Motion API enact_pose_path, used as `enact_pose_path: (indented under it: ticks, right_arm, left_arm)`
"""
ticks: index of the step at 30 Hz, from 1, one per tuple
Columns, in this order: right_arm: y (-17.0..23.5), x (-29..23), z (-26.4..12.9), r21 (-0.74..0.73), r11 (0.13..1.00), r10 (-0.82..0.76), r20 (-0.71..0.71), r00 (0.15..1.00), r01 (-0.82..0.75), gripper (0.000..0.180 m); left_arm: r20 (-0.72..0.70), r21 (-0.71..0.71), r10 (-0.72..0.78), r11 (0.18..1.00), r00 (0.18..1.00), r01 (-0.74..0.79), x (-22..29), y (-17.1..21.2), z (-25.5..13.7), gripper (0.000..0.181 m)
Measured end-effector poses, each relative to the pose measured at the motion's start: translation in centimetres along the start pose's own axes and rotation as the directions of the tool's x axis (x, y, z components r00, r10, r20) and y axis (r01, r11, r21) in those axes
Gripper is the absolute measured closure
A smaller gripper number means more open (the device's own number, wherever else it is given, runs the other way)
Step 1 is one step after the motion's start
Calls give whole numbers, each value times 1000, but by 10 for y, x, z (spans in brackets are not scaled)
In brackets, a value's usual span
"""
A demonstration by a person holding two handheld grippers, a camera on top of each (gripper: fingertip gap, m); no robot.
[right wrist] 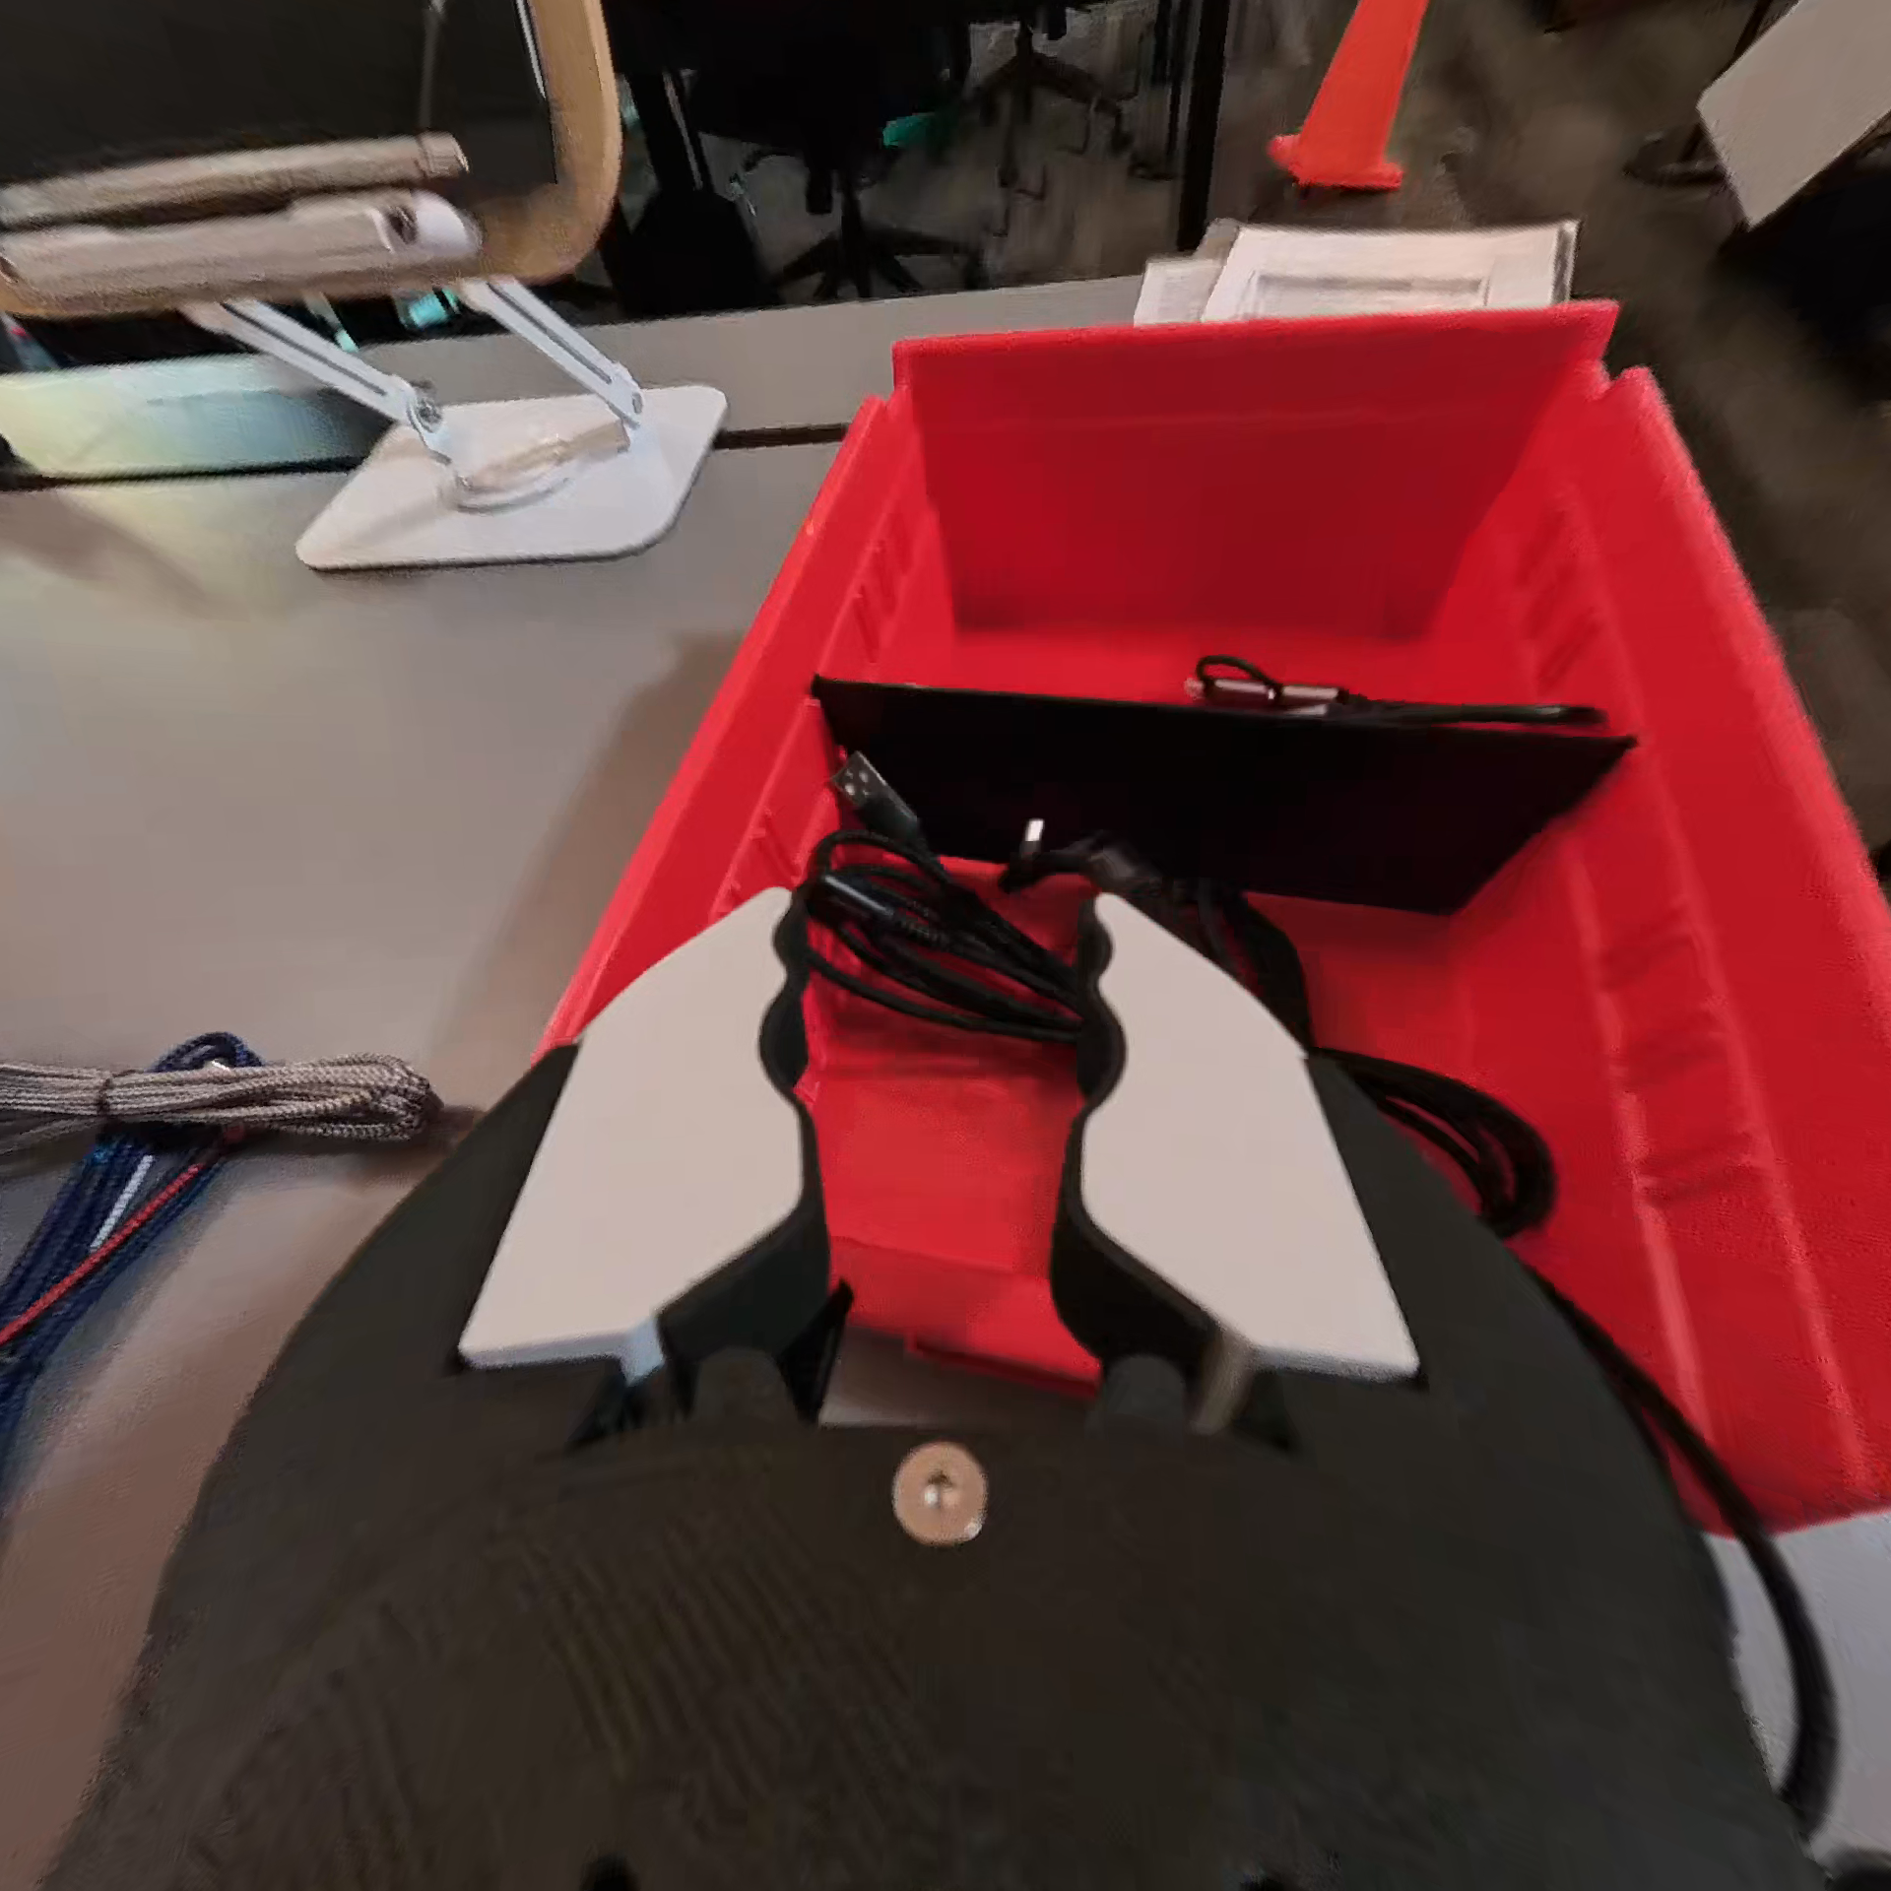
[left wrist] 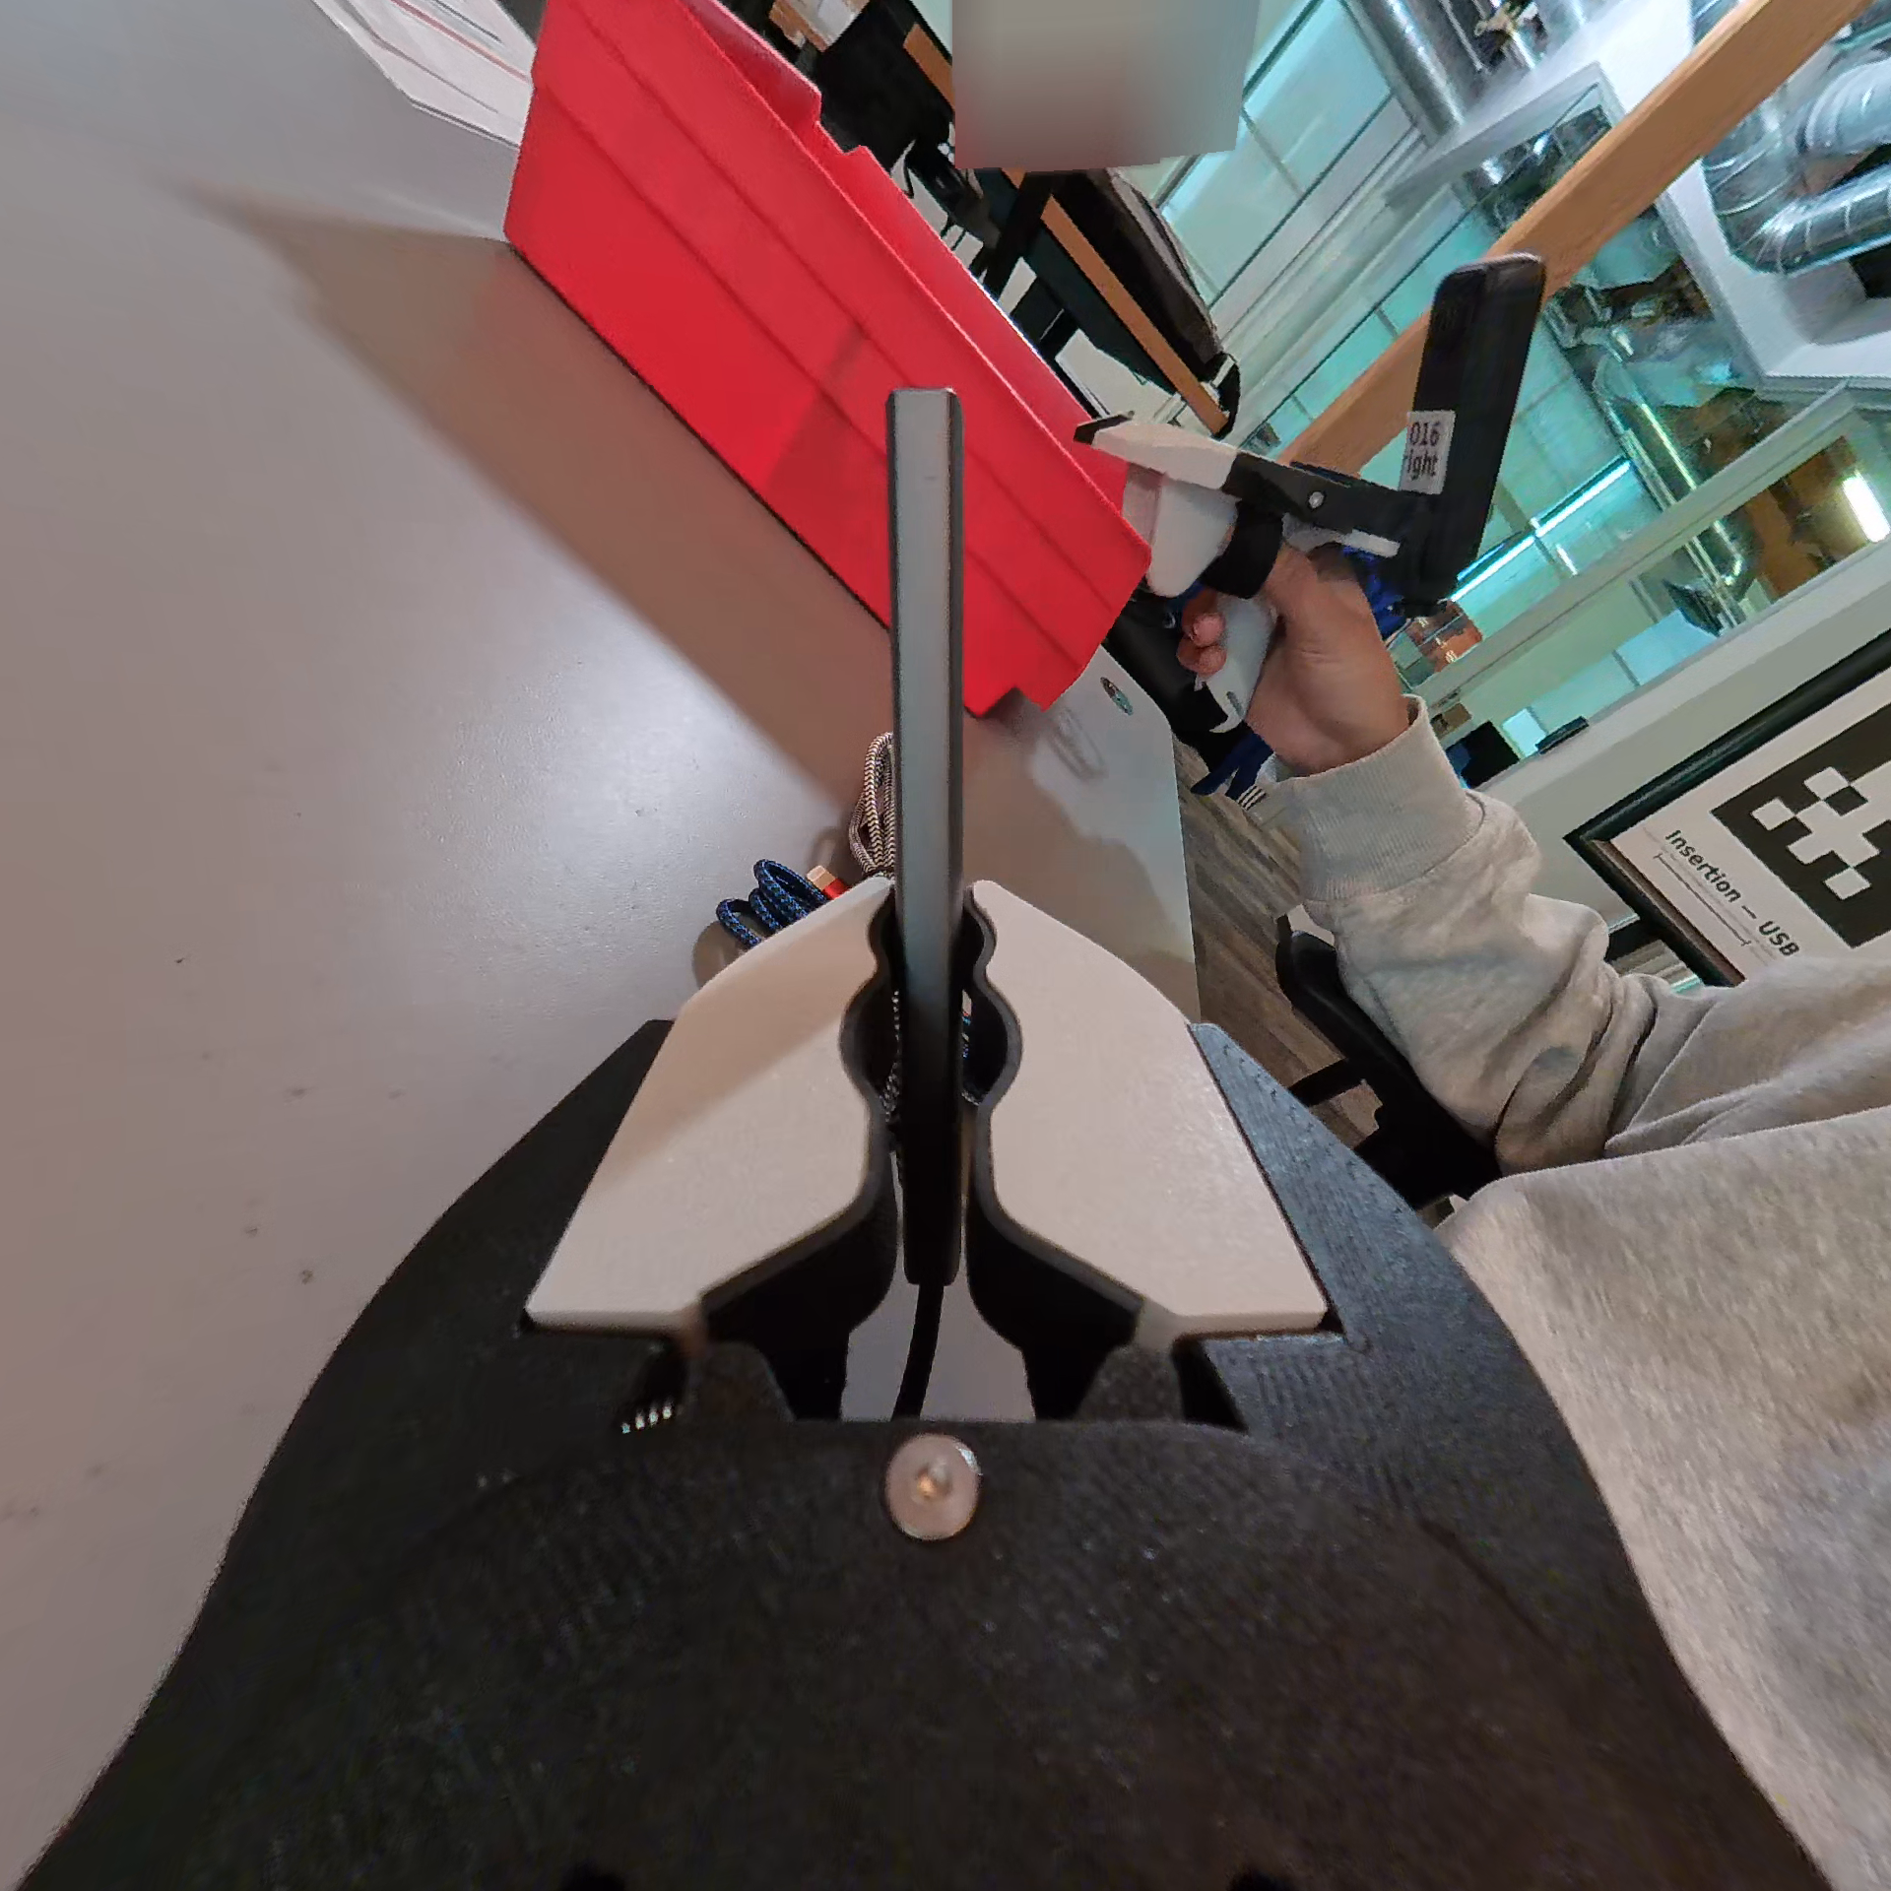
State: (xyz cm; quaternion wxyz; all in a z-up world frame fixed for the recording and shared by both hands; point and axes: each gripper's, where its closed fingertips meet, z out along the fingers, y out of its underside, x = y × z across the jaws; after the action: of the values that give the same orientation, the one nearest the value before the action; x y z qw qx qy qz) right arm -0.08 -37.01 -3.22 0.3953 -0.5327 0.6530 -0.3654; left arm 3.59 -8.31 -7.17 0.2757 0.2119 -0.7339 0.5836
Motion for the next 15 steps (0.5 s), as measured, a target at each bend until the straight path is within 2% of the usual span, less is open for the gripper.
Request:
enact_pose_path:
  ticks: [6, 11, 13, 15]
  right_arm:
    - [-28, -35, -20, 137, 991, -12, 113, 994, -4, 139]
    - [-24, -88, -21, 134, 989, -91, 242, 966, 59, 143]
    - [-20, -102, -19, 126, 985, -147, 251, 957, 119, 144]
    - [-21, -97, -20, 124, 970, -230, 185, 956, 209, 145]
  left_arm:
    - [-24, 4, -42, 999, 999, 42, -2, -1, -1, 171]
    - [-38, 7, -65, 998, 997, 65, -2, -1, -1, 171]
    - [-43, 8, -69, 998, 997, 69, -2, -2, -1, 171]
    - [-47, 8, -74, 997, 996, 74, -2, -2, -1, 171]
